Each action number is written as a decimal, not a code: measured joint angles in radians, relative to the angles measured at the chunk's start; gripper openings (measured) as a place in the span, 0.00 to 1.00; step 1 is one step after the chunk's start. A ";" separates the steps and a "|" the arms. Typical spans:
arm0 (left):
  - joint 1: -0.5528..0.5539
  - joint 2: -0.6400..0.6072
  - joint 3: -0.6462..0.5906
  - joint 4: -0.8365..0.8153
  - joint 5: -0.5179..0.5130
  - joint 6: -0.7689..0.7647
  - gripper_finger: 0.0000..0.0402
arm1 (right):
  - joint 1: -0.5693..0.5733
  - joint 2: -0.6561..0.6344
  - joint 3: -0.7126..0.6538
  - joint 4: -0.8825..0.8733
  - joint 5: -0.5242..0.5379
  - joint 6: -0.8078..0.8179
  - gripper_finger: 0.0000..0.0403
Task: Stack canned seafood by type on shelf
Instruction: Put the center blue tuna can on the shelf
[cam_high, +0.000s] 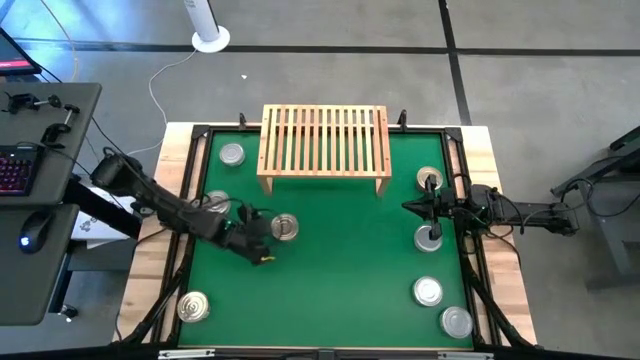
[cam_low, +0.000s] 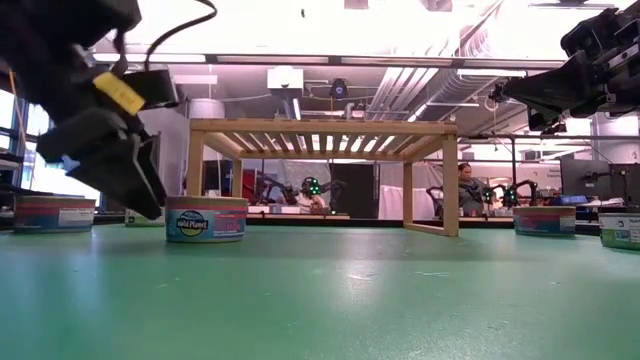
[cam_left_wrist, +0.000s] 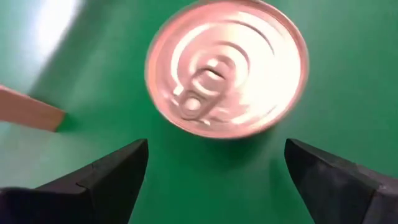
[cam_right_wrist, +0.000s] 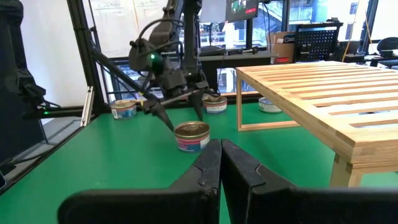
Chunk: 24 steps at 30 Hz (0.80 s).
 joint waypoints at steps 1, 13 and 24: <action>-0.004 0.000 -0.023 0.043 -0.019 -0.011 0.91 | 0.000 0.000 0.000 0.000 0.000 0.000 0.00; 0.080 0.000 -0.222 0.475 -0.052 0.048 0.91 | 0.000 0.000 0.000 0.000 0.000 0.000 0.00; 0.145 0.000 -0.224 0.575 0.022 0.185 0.91 | 0.000 0.000 0.000 0.000 0.000 0.000 0.00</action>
